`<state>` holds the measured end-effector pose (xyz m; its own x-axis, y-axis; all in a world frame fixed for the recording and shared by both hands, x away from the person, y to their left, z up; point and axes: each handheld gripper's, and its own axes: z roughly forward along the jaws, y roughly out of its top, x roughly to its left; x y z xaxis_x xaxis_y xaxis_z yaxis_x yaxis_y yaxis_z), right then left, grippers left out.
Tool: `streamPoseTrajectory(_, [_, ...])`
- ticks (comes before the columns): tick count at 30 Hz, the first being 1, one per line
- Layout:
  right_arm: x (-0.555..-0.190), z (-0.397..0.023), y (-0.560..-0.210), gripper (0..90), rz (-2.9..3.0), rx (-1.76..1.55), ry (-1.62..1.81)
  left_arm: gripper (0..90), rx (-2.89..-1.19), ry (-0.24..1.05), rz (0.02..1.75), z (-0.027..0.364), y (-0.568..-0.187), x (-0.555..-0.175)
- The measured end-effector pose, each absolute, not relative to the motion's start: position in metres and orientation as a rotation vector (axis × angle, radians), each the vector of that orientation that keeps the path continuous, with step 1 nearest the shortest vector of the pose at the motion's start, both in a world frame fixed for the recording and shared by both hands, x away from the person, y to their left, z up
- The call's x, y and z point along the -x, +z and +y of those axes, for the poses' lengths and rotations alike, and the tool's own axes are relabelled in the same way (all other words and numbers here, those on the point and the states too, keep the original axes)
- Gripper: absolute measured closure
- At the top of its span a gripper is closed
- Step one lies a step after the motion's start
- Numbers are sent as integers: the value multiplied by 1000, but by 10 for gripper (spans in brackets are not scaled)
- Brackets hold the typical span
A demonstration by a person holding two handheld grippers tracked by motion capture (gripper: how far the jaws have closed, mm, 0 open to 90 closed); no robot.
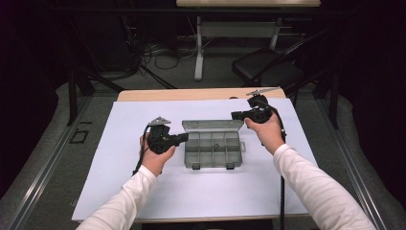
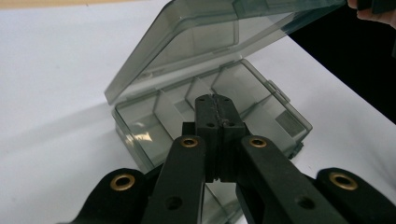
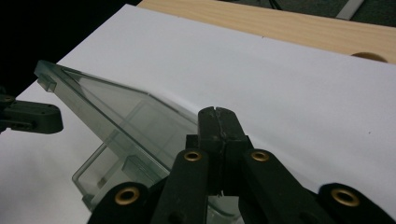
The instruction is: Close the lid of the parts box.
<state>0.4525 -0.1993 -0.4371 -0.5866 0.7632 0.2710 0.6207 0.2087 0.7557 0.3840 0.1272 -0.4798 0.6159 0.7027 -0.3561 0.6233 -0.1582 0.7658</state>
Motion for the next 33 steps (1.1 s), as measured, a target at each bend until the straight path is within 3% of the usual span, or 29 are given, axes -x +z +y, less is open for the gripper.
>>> streamPoseTrajectory(12, [-424,-205,-459,900,2409,-1314,1300,900,-1899,86,1043,117,-497,-368])
streamPoseTrajectory(33, [-414,-203,-489,900,2490,-1335,1274,900,-1921,81,1052,125,-525,-347])
